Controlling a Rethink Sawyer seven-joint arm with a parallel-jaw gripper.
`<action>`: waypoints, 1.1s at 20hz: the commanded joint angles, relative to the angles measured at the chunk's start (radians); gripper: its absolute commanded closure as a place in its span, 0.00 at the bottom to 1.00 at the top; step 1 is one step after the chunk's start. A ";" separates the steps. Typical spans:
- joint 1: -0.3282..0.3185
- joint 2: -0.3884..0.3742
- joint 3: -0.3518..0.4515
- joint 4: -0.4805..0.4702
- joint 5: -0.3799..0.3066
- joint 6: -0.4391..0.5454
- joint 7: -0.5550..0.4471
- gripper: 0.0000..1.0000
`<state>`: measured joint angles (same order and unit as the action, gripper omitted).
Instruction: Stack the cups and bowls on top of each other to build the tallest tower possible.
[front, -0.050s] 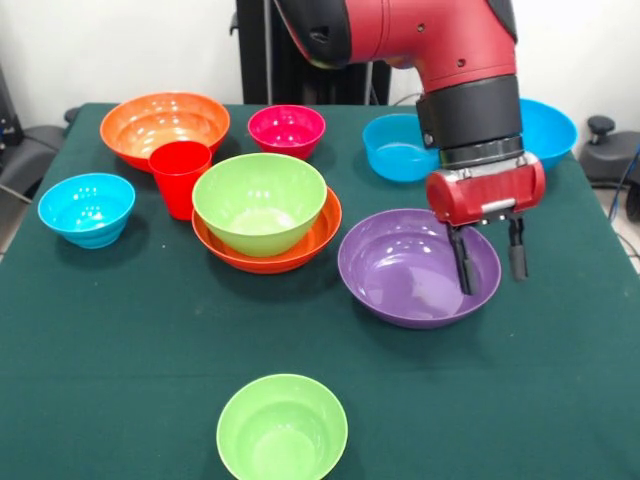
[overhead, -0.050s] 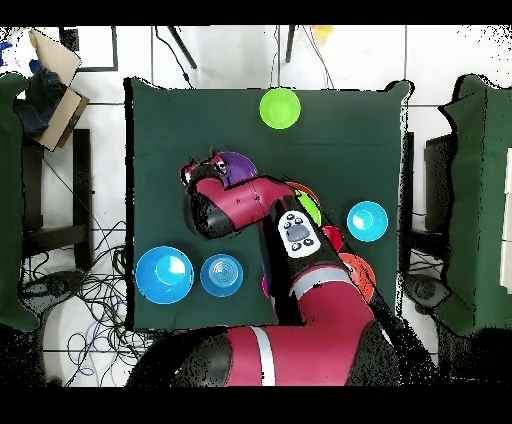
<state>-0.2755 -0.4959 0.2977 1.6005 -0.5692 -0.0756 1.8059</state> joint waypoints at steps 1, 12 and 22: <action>0.034 -0.023 -0.048 -0.038 0.000 0.163 0.034 0.00; 0.024 -0.161 -0.017 0.037 0.146 0.701 -0.043 0.00; -0.016 -0.062 0.049 -0.033 0.091 0.581 -0.057 0.00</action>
<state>-0.2629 -0.6367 0.2630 1.6037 -0.4354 0.5597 1.8059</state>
